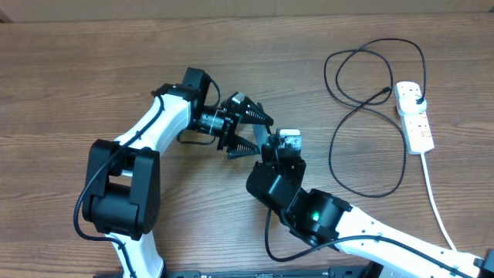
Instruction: Plug charger to phone and switch on socket
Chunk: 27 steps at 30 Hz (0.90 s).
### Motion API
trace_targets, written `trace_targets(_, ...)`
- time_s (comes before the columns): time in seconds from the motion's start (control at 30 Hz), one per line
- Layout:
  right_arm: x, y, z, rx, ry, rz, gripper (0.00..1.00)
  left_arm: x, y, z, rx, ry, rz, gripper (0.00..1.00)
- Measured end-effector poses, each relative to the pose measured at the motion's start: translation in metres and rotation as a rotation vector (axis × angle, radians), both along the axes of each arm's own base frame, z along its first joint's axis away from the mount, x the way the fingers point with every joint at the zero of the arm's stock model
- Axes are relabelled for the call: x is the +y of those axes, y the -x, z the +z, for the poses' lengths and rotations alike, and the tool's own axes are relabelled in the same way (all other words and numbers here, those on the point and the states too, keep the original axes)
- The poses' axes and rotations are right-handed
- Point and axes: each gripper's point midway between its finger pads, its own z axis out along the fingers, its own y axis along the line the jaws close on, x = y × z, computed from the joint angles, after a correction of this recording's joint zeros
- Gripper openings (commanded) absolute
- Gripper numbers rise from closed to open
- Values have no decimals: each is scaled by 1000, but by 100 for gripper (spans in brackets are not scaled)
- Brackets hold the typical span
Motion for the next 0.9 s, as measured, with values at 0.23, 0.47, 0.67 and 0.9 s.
trace_targets(0.23, -57, 2, 28, 10, -10, -83, 4, 41, -31, 4, -27, 8, 121, 100)
trace_targets(0.47, -126, 32, 47, 57, -116, -247, 4, 84, -32, 25, -62, -21, 212, 100)
trace_targets(0.67, -124, 36, 52, 96, -375, -311, 4, 109, 6, 67, -176, -125, 222, 97)
trace_targets(0.9, -66, 20, 34, 142, -651, -175, 4, 125, 75, 90, -300, -315, 114, 97)
